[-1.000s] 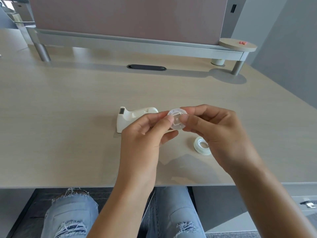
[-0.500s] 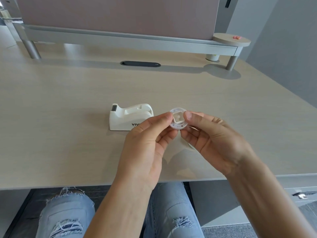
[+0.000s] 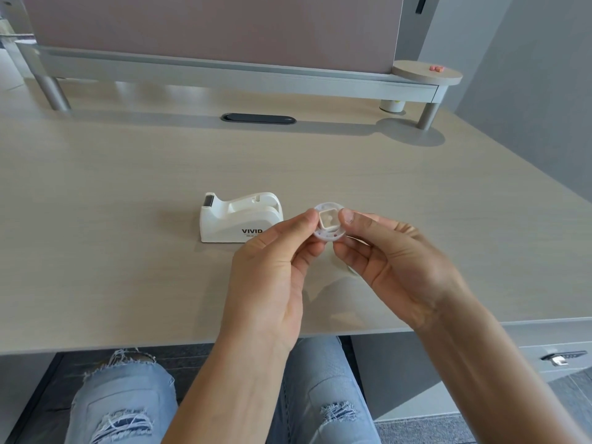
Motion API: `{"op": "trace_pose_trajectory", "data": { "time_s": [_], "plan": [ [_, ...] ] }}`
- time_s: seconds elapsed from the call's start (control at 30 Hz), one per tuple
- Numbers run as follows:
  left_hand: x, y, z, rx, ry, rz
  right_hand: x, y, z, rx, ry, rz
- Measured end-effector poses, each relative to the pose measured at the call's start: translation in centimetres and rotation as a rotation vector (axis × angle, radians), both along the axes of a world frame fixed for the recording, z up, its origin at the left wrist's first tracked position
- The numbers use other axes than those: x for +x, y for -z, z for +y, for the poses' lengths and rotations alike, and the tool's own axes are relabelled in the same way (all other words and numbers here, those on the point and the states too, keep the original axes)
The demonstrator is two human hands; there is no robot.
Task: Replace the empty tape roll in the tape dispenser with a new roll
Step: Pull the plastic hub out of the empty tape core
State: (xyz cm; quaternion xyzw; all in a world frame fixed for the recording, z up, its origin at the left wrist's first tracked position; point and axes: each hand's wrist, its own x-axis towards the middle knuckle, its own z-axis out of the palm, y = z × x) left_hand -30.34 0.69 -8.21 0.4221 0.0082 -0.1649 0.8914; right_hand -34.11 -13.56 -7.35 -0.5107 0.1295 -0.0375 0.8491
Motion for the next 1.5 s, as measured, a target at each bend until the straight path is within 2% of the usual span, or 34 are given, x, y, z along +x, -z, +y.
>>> {"op": "trace_pose_trajectory", "data": {
  "time_s": [0.5, 0.57, 0.67, 0.77, 0.83, 0.93, 1.1, 1.17, 1.23, 1.37, 1.5],
  "plan": [
    [0.1, 0.9, -0.6, 0.0, -0.008, 0.037, -0.3, 0.7, 0.2, -0.025, 0.059, -0.028],
    [0.0, 1.0, -0.5, 0.009, -0.017, 0.032, -0.5, 0.5, 0.4, -0.141, 0.094, -0.068],
    [0.1, 1.1, -0.5, 0.055, -0.057, -0.002, -0.8, 0.6, 0.1, -0.581, 0.255, -0.219],
    [0.0, 1.4, -0.7, 0.159, -0.11, -0.073, -0.9, 1.1, -0.3, -0.926, 0.249, -0.41],
    [0.0, 1.5, -0.8, 0.244, -0.138, -0.128, -0.8, 1.5, -0.8, -1.031, 0.217, -0.431],
    [-0.1, 1.6, -1.0, 0.308, -0.151, -0.181, -1.0, 1.5, -1.3, -1.079, 0.203, -0.443],
    [0.1, 1.8, -1.7, 0.368, -0.125, -0.188, -1.5, 1.8, -2.0, -1.2, 0.246, -0.474],
    [0.4, 1.9, -2.1, 0.409, -0.108, -0.2, -1.8, 2.1, -2.4, -1.204, 0.266, -0.472],
    [0.7, 2.0, -2.8, 0.493, -0.124, -0.254, -2.1, 2.3, -2.8, -1.123, 0.298, -0.435],
    [2.1, 2.2, -4.1, 0.744, -0.156, -0.402, -2.4, 2.6, -3.9, -0.856, 0.427, -0.339],
    [3.6, 1.9, -6.1, 0.972, -0.109, -0.509, -3.0, 2.9, -5.6, -0.776, 0.47, -0.208]
  ]
}}
